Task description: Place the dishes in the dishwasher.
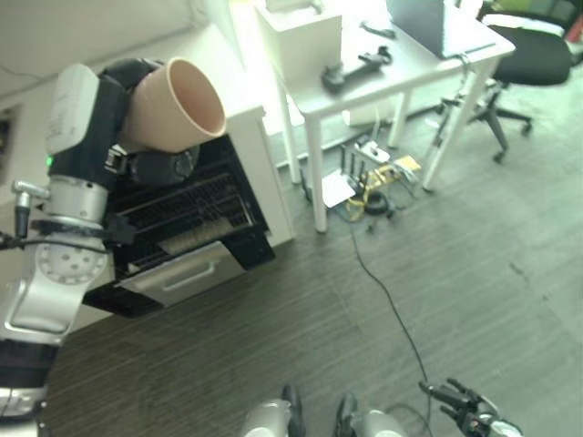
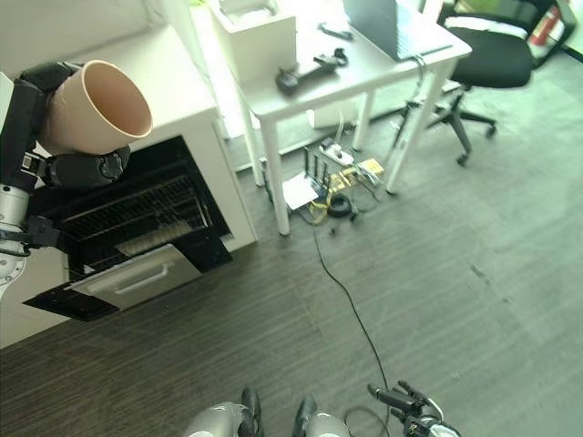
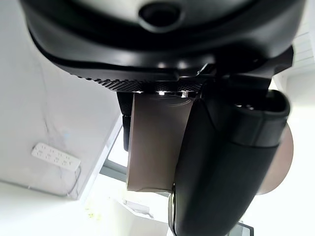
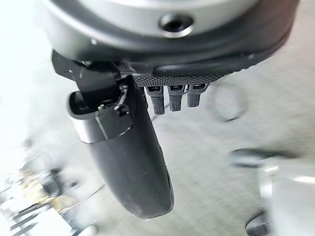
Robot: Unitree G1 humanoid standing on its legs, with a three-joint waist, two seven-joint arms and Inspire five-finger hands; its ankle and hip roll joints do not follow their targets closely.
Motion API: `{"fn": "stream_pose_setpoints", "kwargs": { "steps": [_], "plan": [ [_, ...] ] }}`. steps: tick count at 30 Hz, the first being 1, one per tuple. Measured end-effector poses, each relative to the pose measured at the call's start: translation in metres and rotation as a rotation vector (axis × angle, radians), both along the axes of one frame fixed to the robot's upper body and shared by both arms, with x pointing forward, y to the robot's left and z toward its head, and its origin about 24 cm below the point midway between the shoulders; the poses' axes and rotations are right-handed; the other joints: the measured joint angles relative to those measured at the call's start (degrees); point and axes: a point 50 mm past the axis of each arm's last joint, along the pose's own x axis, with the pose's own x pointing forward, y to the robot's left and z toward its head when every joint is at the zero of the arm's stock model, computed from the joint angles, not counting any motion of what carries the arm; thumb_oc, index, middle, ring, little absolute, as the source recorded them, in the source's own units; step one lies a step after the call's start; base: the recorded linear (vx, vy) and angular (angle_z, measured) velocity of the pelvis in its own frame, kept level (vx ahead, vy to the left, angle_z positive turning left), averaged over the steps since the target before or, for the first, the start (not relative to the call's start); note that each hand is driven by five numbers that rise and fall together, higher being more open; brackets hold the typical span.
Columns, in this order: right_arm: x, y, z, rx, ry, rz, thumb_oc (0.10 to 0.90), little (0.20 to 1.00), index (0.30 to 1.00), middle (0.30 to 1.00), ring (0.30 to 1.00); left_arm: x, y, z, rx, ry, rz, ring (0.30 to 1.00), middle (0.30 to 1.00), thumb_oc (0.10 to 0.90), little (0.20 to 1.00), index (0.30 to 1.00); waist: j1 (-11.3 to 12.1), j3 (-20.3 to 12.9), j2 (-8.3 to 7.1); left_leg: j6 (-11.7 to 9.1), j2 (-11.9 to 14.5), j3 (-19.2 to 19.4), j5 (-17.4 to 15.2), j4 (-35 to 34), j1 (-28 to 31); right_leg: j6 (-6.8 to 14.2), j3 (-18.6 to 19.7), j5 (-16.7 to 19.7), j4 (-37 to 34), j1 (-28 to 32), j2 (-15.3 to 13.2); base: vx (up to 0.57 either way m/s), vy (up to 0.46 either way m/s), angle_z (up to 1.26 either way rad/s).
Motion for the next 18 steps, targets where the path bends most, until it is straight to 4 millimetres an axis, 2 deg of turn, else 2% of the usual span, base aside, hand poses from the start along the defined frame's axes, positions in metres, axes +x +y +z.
{"fn": "stream_pose_setpoints", "kwargs": {
  "steps": [1,2,4,5,6,7,9,10,13,14,15,16,17,18],
  "plan": [
    [-0.001,0.001,-0.001,0.000,0.008,0.002,0.800,0.900,0.900,0.900,0.900,-0.002,-0.003,-0.001,-0.014,-0.016,-0.012,0.300,0.300,0.400,0.300,0.300,0.8,-0.5,0.67,-0.5,0.5,-0.1,0.1,1.1,-1.9,-0.1,-0.2,-0.7,0.7,0.5,0.0,0.02,0.188,0.19],
    [-0.001,0.005,-0.003,0.008,0.013,0.006,0.800,0.900,0.900,0.900,0.900,-0.002,-0.005,-0.007,-0.041,-0.014,-0.019,0.300,0.300,0.400,0.300,0.300,1.7,-0.6,0.40,-0.4,0.8,0.0,0.0,1.3,-2.6,0.3,-0.4,-1.5,0.8,1.3,-0.3,0.04,0.227,-0.14],
    [-0.002,0.018,-0.009,0.045,0.031,0.024,0.800,0.900,0.900,0.900,0.900,-0.005,-0.012,-0.027,-0.093,0.015,-0.037,0.300,0.300,0.400,0.300,0.300,1.7,-1.0,0.89,0.9,1.3,0.3,0.8,3.2,-2.5,2.8,-1.0,-3.8,1.1,3.4,-1.1,0.03,0.228,0.00],
    [-0.010,0.028,-0.015,0.072,0.060,0.023,0.800,0.900,0.900,0.900,0.900,-0.006,-0.019,-0.036,-0.070,0.038,-0.050,0.300,0.300,0.400,0.300,0.300,0.9,-1.6,1.48,4.9,-0.3,-1.6,0.3,0.6,0.1,3.7,-0.1,-5.8,5.9,3.2,-1.6,0.02,0.228,0.54],
    [-0.017,0.033,-0.019,0.087,0.084,0.019,0.800,0.900,0.900,0.900,0.900,-0.005,-0.019,-0.038,-0.057,0.044,-0.045,0.300,0.300,0.400,0.300,0.300,0.0,-1.7,1.03,5.4,-1.4,-2.5,0.5,-1.3,1.1,3.7,0.1,-5.8,9.3,2.0,-2.9,0.03,0.224,0.72],
    [-0.022,0.039,-0.022,0.104,0.107,0.018,0.800,0.900,0.900,0.900,0.900,-0.004,-0.017,-0.038,-0.046,0.054,-0.024,0.300,0.300,0.400,0.300,0.300,-0.1,-1.7,0.64,5.4,-2.9,-4.6,-0.4,-4.2,3.2,4.0,1.9,-8.3,13.9,-0.9,-5.1,0.08,0.157,0.62],
    [-0.026,0.044,-0.025,0.117,0.123,0.022,0.800,0.900,0.900,0.900,0.900,-0.002,-0.011,-0.041,-0.049,0.073,0.025,0.300,0.300,0.400,0.300,0.300,0.4,-1.7,-0.21,6.1,-4.9,-5.1,-1.3,-5.2,5.2,4.7,4.6,-9.8,11.6,-2.7,-6.8,0.11,0.200,0.42],
    [-0.023,0.045,-0.024,0.119,0.111,0.026,0.800,0.900,0.900,0.900,0.900,-0.002,-0.005,-0.038,-0.007,0.067,0.080,0.300,0.300,0.400,0.300,0.300,1.4,-1.7,-0.32,6.2,-5.8,-5.5,-2.6,-4.7,6.1,4.7,5.3,-8.3,9.2,-5.4,-7.9,0.14,0.231,0.32],
    [-0.021,0.049,-0.025,0.122,0.109,0.045,0.800,0.900,0.900,0.900,0.900,-0.003,0.000,-0.031,0.110,0.053,0.129,0.300,0.300,0.400,0.300,0.300,2.4,-2.1,-1.36,5.7,-6.6,-6.4,-6.7,-0.9,5.9,3.6,5.4,-2.9,5.0,-4.8,-8.0,0.13,0.188,0.29],
    [-0.020,0.051,-0.025,0.124,0.104,0.049,0.800,0.900,0.900,0.900,0.900,-0.003,0.001,-0.028,0.125,0.047,0.135,0.300,0.300,0.400,0.300,0.300,3.0,-2.2,-1.42,5.9,-6.4,-6.5,-8.2,0.9,5.4,3.9,5.3,-1.3,3.6,-4.0,-7.7,0.12,0.200,0.19],
    [-0.013,0.056,-0.024,0.130,0.078,0.072,0.800,0.900,0.900,0.900,0.900,-0.004,0.003,-0.022,0.152,0.038,0.146,0.300,0.300,0.400,0.300,0.300,3.3,-2.3,-1.27,6.3,-5.0,-6.5,-11.7,6.2,3.2,5.1,4.3,0.9,1.7,-2.6,-6.8,0.13,0.131,0.07],
    [-0.007,0.058,-0.023,0.130,0.057,0.089,0.800,0.900,0.900,0.900,0.900,-0.001,0.003,-0.022,0.151,0.041,0.146,0.300,0.300,0.400,0.300,0.300,3.1,-2.3,-1.14,6.8,-4.7,-6.8,-13.2,8.2,2.6,5.5,4.4,1.4,6.5,-4.4,-7.7,0.14,0.048,0.12],
    [-0.006,0.057,-0.022,0.128,0.049,0.091,0.800,0.900,0.900,0.900,0.900,0.003,0.001,-0.023,0.154,0.051,0.138,0.300,0.300,0.400,0.300,0.300,2.6,-2.3,-0.85,6.4,-5.0,-8.1,-13.0,7.9,2.9,4.9,5.1,0.7,9.5,-6.3,-8.0,0.13,-0.061,0.23],
    [-0.004,0.057,-0.021,0.126,0.039,0.094,0.800,0.900,0.900,0.900,0.900,0.004,-0.002,-0.023,0.157,0.054,0.130,0.300,0.300,0.400,0.300,0.300,1.9,-2.3,-0.71,6.1,-5.2,-9.1,-12.9,7.2,3.2,4.5,6.1,0.2,9.3,-7.0,-7.8,0.13,-0.120,0.43]
  ]
}}
